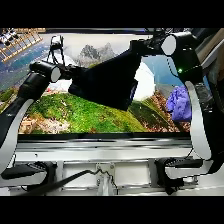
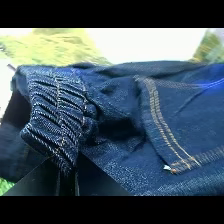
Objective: Fold the clothes and pants, and hang the long-sleeved shirts on hangers.
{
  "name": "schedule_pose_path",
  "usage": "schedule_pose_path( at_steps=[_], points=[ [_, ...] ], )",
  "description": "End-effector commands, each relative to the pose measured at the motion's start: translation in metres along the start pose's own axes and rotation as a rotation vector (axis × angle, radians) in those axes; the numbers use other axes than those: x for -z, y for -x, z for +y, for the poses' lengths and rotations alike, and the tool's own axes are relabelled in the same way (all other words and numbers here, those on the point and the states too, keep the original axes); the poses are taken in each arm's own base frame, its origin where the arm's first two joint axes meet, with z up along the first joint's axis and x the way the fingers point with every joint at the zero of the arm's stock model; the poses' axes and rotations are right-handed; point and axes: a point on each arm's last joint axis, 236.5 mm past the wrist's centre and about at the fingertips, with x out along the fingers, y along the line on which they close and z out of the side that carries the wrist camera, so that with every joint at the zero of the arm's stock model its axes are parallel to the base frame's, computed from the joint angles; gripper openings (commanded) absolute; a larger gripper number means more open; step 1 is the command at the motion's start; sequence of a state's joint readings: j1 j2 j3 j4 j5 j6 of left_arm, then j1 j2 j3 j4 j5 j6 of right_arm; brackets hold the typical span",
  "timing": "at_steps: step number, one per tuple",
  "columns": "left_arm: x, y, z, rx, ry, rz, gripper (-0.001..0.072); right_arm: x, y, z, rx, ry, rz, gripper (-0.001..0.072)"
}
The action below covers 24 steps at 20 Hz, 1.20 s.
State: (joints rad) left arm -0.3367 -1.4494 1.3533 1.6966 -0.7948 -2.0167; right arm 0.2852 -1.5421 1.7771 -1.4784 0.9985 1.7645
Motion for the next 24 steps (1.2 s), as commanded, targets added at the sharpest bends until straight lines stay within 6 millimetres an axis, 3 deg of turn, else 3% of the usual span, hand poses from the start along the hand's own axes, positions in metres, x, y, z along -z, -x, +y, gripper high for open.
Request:
schedule_pose_path(
  at_steps=[1,5,8,10,11,12,13,14,16,19,20,21,24],
  points=[
    [0.002,-0.028,0.028,-0.054,0.055,0.01,0.004,0.043,-0.014,0.0,0.017,0.033,0.158,0.0027],
    [0.024,-0.045,0.063,-0.117,0.073,0.07,0.004,0.158,-0.039,0.02,0.027,0.153,0.448,0.0027],
    [0.067,-0.065,0.069,-0.141,0.062,0.167,0.0043,0.239,-0.063,0.029,0.019,0.21,0.556,0.0028],
    [0.101,-0.07,0.074,-0.169,0.048,0.26,0.0049,0.276,-0.066,0.026,0.023,0.215,0.619,0.0044],
    [0.113,-0.069,0.078,-0.184,0.022,0.302,0.0185,0.288,-0.064,0.026,0.017,0.202,0.651,0.0265],
    [0.118,-0.066,0.081,-0.189,-0.034,0.333,0.0438,0.292,-0.059,0.026,0.017,0.203,0.677,0.0528],
    [0.119,-0.061,0.087,-0.203,-0.083,0.348,0.0505,0.288,-0.055,0.024,0.021,0.217,0.669,0.0577],
    [0.115,-0.055,0.093,-0.22,-0.104,0.346,0.0506,0.277,-0.05,0.022,0.033,0.223,0.635,0.0577],
    [0.099,-0.044,0.098,-0.221,-0.065,0.297,0.0505,0.237,-0.04,0.009,0.075,0.162,0.508,0.0578],
    [0.071,-0.023,0.1,-0.215,0.058,0.201,0.0506,0.162,-0.038,-0.037,0.084,-0.069,0.268,0.0583],
    [0.064,-0.016,0.096,-0.198,0.071,0.177,0.0505,0.147,-0.04,-0.054,0.059,-0.174,0.23,0.0606],
    [0.06,-0.01,0.092,-0.183,0.082,0.161,0.0505,0.136,-0.042,-0.07,-0.003,-0.275,0.208,0.0698],
    [0.048,-0.001,0.064,-0.071,0.145,0.122,0.0498,0.119,-0.052,-0.089,-0.276,-0.542,0.192,0.0709]
  ],
)
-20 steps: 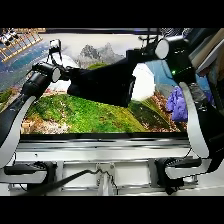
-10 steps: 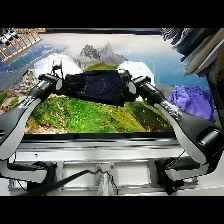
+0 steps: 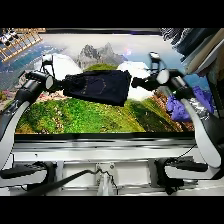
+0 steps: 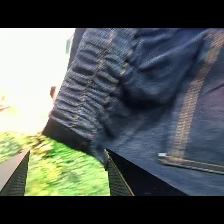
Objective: Fold the clothes and pants, and hang the long-sleeved shirts on hangers.
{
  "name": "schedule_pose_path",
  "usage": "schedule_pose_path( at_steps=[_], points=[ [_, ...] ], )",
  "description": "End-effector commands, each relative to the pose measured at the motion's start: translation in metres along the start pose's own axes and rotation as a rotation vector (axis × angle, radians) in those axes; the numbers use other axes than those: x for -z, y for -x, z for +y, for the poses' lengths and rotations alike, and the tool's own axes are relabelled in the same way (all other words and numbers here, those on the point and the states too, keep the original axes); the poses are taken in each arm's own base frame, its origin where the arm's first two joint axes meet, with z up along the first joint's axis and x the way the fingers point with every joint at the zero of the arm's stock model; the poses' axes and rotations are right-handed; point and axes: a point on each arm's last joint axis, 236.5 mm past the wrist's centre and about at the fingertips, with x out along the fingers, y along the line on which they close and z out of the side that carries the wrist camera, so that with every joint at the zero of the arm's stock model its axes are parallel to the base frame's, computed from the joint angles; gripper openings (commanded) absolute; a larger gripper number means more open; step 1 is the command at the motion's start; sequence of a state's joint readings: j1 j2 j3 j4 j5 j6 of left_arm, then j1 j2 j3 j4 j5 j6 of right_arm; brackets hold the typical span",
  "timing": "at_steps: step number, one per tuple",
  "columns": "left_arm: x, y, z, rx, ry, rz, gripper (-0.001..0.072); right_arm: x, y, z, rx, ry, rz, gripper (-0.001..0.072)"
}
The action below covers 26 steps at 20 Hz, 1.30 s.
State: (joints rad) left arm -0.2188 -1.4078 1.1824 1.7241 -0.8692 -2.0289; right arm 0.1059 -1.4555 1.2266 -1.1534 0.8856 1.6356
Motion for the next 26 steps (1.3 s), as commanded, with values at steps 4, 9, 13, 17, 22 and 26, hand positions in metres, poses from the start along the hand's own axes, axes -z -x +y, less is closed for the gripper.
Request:
schedule_pose_path(
  at_steps=[4,9,13,17,22,26],
  points=[
    [-0.013,0.026,-0.062,0.28,0.088,-0.045,0.0498,-0.038,0.016,0.023,-0.515,-0.224,0.028,0.0711],
    [-0.013,0.03,-0.077,0.328,0.095,-0.049,0.0498,-0.057,-0.002,0.042,-0.318,-0.049,0.007,0.071],
    [-0.01,0.031,-0.084,0.335,0.079,-0.045,0.0498,-0.036,-0.043,0.036,-0.224,-0.04,0.162,0.0707],
    [-0.006,0.031,-0.084,0.332,0.075,-0.03,0.0496,0.004,-0.075,0.009,-0.156,-0.071,0.329,0.0706],
    [0.001,0.03,-0.082,0.323,0.023,-0.008,0.0496,0.006,-0.08,-0.005,-0.154,-0.124,0.351,0.0711],
    [0.002,0.03,-0.082,0.322,0.023,-0.005,0.0487,0.017,-0.084,-0.009,-0.18,-0.184,0.376,0.0712]
  ],
)
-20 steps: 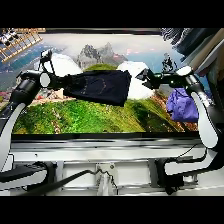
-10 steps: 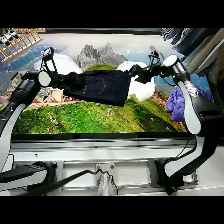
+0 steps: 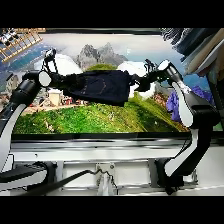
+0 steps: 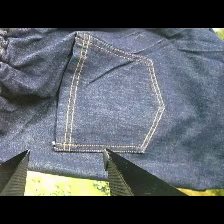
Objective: Fold the clothes and pants, and hang the long-sleeved shirts on hangers.
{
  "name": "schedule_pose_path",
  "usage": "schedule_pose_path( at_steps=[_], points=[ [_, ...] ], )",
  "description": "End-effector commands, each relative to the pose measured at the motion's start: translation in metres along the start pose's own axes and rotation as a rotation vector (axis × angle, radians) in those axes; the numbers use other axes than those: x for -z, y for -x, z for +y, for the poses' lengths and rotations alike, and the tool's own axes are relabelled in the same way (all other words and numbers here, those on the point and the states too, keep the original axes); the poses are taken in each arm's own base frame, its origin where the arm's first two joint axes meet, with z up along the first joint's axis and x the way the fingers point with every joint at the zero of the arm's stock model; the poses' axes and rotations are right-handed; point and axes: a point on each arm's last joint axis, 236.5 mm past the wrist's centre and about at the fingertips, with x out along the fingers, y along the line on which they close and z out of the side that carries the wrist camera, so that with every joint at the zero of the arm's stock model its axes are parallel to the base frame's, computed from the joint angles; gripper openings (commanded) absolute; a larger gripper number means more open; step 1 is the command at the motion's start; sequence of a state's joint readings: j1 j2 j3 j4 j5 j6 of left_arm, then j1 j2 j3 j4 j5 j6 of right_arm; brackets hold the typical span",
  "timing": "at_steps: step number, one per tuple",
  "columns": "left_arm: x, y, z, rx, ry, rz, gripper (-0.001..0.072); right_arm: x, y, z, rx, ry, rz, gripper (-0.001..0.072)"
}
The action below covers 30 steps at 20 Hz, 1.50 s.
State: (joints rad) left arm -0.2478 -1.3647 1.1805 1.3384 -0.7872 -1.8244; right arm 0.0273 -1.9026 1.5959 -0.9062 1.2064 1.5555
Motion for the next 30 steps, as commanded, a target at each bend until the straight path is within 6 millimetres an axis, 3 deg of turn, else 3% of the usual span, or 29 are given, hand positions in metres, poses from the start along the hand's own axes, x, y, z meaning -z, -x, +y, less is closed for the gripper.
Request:
schedule_pose_path(
  at_steps=[1,9,16,18,19,22,24,26,30],
  points=[
    [0.002,0.0,0.0,-0.001,-0.008,0.006,0.0487,0.009,-0.008,-0.006,-0.017,-0.045,0.031,0.0711],
    [0.003,0.0,0.001,-0.003,-0.009,0.013,0.0487,0.0,-0.019,0.023,-0.182,-0.153,-0.019,0.0707],
    [0.004,0.0,0.001,-0.003,-0.027,0.017,0.0487,0.009,-0.053,0.052,-0.201,-0.134,-0.016,0.0694],
    [0.004,0.0,0.001,-0.004,-0.029,0.017,0.0487,0.002,-0.058,0.062,-0.216,-0.137,-0.056,0.0608],
    [0.004,0.0,0.001,-0.003,-0.038,0.017,0.0487,0.0,-0.059,0.065,-0.218,-0.142,-0.069,0.0506],
    [0.004,0.0,0.001,-0.004,-0.038,0.017,0.0487,-0.003,-0.061,0.068,-0.216,-0.145,-0.086,0.0042],
    [0.005,0.0,0.001,-0.004,-0.037,0.021,0.0487,-0.006,-0.053,0.068,-0.209,-0.126,-0.091,0.003],
    [0.009,0.001,0.002,-0.008,-0.04,0.038,0.0486,-0.012,-0.033,0.062,-0.168,-0.068,-0.103,0.0029],
    [0.019,0.014,-0.031,0.066,-0.18,0.041,0.0487,-0.043,0.041,0.028,-0.057,-0.055,-0.199,0.0028]
  ],
)
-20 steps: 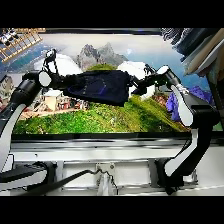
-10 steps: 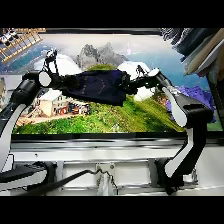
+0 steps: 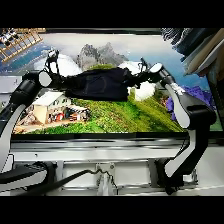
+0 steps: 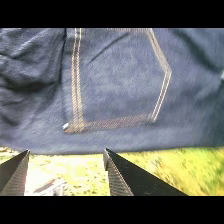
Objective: Fold the clothes and pants, and hang the long-sleeved shirts on hangers.
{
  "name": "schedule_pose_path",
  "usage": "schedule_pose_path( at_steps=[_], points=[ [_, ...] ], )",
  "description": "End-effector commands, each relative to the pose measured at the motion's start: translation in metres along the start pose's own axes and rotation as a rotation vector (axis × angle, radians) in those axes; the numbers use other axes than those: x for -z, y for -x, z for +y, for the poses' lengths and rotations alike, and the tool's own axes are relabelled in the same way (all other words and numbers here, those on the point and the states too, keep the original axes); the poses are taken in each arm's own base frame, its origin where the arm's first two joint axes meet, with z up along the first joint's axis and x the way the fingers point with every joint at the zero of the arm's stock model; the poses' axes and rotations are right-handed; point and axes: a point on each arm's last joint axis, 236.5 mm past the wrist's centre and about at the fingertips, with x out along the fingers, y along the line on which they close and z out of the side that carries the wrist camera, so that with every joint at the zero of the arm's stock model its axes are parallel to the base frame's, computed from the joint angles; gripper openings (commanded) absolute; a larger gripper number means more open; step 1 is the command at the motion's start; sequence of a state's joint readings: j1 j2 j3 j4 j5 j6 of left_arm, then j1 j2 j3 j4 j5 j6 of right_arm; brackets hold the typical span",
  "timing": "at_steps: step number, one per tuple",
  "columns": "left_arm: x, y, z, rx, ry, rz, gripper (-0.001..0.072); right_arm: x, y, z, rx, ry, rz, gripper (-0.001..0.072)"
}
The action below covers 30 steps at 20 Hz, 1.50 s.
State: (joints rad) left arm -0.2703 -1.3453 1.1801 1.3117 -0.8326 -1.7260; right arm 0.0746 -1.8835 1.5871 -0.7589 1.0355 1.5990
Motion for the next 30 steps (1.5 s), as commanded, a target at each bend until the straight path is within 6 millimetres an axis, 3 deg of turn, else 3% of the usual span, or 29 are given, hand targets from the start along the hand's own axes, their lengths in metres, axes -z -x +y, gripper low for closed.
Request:
schedule_pose_path(
  at_steps=[1,4,7,13,17,20,23,28,30],
  points=[
    [0.004,0.011,-0.026,0.049,-0.095,-0.006,0.0488,-0.036,0.068,-0.019,0.073,0.01,-0.094,0.0028],
    [0.006,0.017,-0.039,0.07,-0.113,-0.015,0.0487,-0.073,0.148,-0.034,0.075,-0.087,-0.251,0.0028],
    [0.006,0.017,-0.04,0.072,-0.113,-0.016,0.0487,-0.097,0.226,-0.047,0.076,-0.141,-0.396,0.0028],
    [0.006,0.017,-0.04,0.072,-0.114,-0.016,0.0487,-0.121,0.353,-0.054,0.06,-0.209,-0.631,0.0028],
    [0.006,0.017,-0.04,0.072,-0.114,-0.016,0.0488,-0.12,0.418,-0.052,0.065,-0.218,-0.736,0.0028],
    [0.006,0.017,-0.04,0.072,-0.114,-0.016,0.0487,-0.116,0.459,-0.052,0.069,-0.231,-0.811,0.0028],
    [0.006,0.017,-0.04,0.071,-0.114,-0.015,0.0487,-0.105,0.484,-0.062,0.101,-0.246,-0.852,0.0028],
    [0.01,0.017,-0.039,0.069,-0.115,0.001,0.0487,-0.068,0.506,-0.111,0.369,-0.308,-0.854,0.0024],
    [0.015,0.017,-0.038,0.065,-0.117,0.021,0.0487,-0.038,0.488,-0.136,0.452,-0.376,-0.745,0.0024]
  ],
)
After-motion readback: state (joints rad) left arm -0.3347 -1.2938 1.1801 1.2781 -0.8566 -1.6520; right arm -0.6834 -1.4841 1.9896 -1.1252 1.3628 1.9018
